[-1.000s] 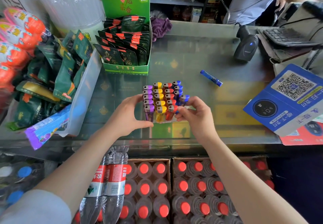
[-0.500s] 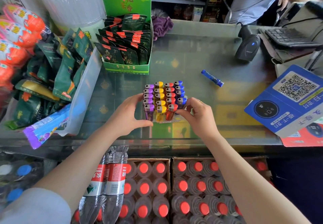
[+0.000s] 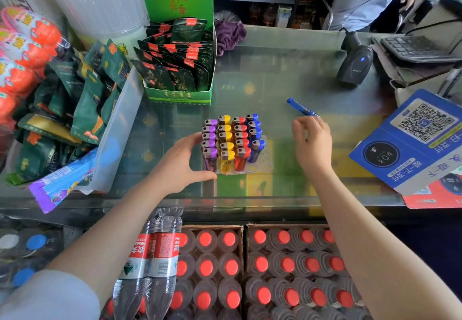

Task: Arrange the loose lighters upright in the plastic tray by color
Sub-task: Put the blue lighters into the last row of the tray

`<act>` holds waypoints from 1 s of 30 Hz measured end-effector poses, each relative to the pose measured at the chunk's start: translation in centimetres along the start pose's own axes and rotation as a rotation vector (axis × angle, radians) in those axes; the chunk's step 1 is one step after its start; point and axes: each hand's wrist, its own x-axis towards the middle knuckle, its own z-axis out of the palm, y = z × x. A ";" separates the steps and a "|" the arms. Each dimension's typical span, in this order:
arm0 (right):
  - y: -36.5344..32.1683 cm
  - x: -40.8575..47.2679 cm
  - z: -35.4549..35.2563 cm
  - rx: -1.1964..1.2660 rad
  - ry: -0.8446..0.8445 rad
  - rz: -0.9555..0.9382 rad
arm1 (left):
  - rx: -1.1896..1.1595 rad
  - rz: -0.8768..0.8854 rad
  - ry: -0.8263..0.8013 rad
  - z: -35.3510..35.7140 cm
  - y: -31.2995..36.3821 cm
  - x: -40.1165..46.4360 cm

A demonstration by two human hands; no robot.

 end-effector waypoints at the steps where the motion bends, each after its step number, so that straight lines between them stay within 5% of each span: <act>1: 0.5 1.0 0.3 -0.100 0.009 0.017 | 0.002 -0.002 0.002 0.1 0.0 0.0; 11: 0.8 5.4 2.0 -0.412 -0.160 0.043 | -0.032 0.019 0.014 0.2 -0.4 0.2; 19: 1.0 1.8 0.5 -0.329 -0.331 -0.423 | -0.072 0.043 0.020 0.3 -0.7 0.3; 22: 0.8 0.6 0.2 -0.228 -0.262 -0.341 | -0.088 0.052 0.029 0.4 -0.8 0.3; 25: -0.4 -0.1 0.3 -0.108 -0.098 -0.024 | -0.091 0.062 0.035 0.6 -0.9 0.2; 27: -1.4 -0.1 0.6 -0.130 -0.122 0.233 | -0.084 0.068 0.039 0.8 -0.9 0.3; 30: -2.8 0.1 1.0 -0.202 -0.207 0.354 | -0.084 0.081 0.044 0.9 -1.1 0.4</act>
